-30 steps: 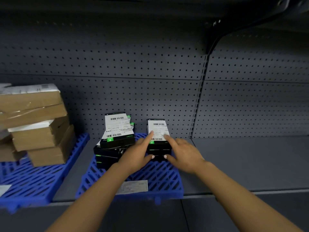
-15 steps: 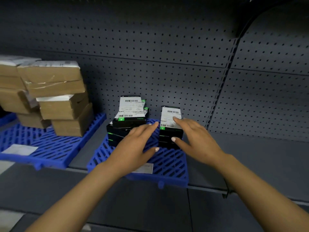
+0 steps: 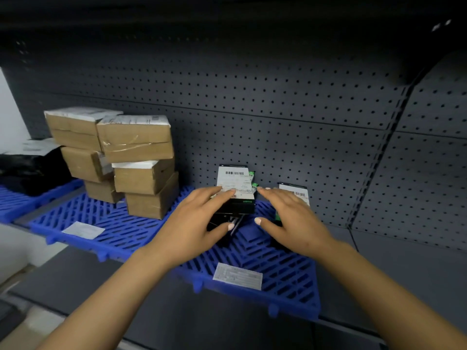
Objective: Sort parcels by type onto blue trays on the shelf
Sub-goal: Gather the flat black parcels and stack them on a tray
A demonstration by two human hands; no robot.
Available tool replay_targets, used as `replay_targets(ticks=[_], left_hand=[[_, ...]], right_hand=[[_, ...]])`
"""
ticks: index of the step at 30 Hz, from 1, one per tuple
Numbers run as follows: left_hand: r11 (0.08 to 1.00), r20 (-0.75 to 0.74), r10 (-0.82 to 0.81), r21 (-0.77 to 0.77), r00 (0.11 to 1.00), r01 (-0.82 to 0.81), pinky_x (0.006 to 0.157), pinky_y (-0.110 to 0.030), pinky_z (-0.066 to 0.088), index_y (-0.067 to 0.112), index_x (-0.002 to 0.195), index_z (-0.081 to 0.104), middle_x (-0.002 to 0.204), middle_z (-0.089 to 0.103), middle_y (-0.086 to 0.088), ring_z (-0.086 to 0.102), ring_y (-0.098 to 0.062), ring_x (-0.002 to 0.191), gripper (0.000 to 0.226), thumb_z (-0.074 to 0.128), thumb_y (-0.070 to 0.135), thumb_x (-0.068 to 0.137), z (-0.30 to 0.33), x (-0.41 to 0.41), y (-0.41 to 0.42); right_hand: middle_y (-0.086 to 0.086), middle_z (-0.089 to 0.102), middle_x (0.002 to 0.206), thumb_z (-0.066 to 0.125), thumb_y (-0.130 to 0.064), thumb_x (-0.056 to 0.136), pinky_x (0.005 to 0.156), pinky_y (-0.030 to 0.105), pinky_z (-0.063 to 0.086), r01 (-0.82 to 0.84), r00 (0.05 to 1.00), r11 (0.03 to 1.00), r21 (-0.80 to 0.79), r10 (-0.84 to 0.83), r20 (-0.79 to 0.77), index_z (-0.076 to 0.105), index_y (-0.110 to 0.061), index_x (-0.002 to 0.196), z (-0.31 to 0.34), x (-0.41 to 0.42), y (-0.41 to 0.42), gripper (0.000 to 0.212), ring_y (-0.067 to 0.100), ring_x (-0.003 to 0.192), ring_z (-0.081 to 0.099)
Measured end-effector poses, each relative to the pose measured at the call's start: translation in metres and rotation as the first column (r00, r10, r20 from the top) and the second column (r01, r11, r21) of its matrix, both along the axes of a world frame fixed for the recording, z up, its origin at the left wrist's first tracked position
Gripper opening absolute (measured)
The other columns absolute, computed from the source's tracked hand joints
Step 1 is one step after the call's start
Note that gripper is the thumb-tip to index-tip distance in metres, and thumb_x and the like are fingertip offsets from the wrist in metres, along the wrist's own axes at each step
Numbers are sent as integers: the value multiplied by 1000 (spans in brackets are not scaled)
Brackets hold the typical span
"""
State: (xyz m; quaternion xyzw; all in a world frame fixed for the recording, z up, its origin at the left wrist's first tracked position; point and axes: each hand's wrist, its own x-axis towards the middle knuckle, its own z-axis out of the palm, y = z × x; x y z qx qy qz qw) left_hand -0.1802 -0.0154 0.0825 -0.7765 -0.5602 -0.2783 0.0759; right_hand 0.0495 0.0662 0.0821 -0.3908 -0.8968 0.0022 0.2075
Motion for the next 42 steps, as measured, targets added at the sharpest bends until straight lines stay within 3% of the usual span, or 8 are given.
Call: replay_targets(ticks=[5,9,16,24,30,35,39,42], left_hand=[[991,-56,91,-89,994,-96,108,-36,31,34,148,26,147,39,-4,31,-22,136,77,26,71,81,-11,-15,21],[994,-21,19,-111,1000,-21,106,-38,35,34,147,28,141,47,-2,39,-21,131,74,29,69,83,-16,-18,30],[996,28,-70,-46,997,72,113,-38,26,31,148,27,145,42,0,27,-19,137,77,29,71,82,-14,-4,32],[965,193,-249,-30,949,259,107,-13,3,37,147,23,155,22,4,5,-3,141,68,52,52,88,4,60,39],[950,206,-295,-38,933,309,111,-21,7,34,148,22,155,23,4,5,-7,143,66,55,44,92,-1,101,58],[958,118,-269,-74,956,278,114,-38,26,26,148,25,148,36,-3,19,-19,140,65,56,37,92,-25,105,77],[960,43,-224,-161,974,228,113,-29,21,22,150,16,149,33,-4,19,-20,140,71,53,41,93,-30,104,80],[959,10,-211,-192,977,209,113,-32,24,22,150,16,150,32,-5,23,-23,138,67,49,42,95,-32,102,83]], right_hand=[[-7,27,153,39,-54,95,116,34,19,-13,1000,1000,-27,13,3,13,-40,148,-6,-18,4,61,12,142,18],[-9,29,152,35,-48,98,116,33,17,-30,999,997,-64,28,-32,13,-41,148,-11,-27,1,55,10,143,17],[-9,22,155,39,-41,99,115,24,12,-1,983,996,-89,-15,-184,17,-41,146,-11,-20,-14,53,2,142,12],[-19,25,148,41,-29,100,113,22,15,130,961,991,-31,-133,-243,26,-37,145,6,38,-31,48,-8,136,13],[-23,30,141,43,-29,99,111,23,23,177,953,984,-37,-180,-242,33,-34,143,6,75,-26,45,-9,133,19],[-17,34,143,41,-30,100,107,15,20,183,960,977,-109,-202,-196,30,-35,144,-10,80,-15,46,-4,132,24],[-9,35,148,41,-28,101,103,10,16,176,962,973,-148,-202,-186,33,-32,145,-18,73,-4,45,6,137,26],[-10,38,146,43,-28,100,100,5,16,170,961,974,-150,-198,-194,35,-30,144,-25,72,2,44,7,135,30]])
